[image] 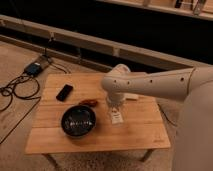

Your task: Place the bottle in the ceramic bowl

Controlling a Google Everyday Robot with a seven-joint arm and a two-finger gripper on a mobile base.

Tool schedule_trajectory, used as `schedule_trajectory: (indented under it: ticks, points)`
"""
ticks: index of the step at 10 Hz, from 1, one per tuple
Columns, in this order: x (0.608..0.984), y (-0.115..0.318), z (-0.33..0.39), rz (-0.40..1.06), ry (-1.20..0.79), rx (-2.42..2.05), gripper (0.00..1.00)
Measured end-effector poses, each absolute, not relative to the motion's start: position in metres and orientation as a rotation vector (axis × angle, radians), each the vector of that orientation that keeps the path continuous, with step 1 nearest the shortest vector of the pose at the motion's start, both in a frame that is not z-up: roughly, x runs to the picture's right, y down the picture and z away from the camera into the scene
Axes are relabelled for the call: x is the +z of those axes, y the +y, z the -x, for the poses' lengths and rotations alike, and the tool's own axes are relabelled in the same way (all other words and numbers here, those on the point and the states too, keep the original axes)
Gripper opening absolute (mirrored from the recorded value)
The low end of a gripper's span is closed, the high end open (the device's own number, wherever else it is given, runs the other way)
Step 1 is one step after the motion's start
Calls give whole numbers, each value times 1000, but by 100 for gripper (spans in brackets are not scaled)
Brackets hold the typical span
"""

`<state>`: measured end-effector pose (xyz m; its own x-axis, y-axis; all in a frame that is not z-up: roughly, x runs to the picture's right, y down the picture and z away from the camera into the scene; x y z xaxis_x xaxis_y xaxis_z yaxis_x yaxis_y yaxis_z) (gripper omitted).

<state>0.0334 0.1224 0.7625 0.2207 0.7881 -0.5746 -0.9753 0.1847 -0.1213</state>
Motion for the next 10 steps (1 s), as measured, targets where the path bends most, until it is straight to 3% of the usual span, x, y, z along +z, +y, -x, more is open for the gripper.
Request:
schedule_trajectory:
  ticks: [5,10]
  points:
    - [750,130,57,581,303,1152,0]
    - [781,126,97,630,211,1078,0]
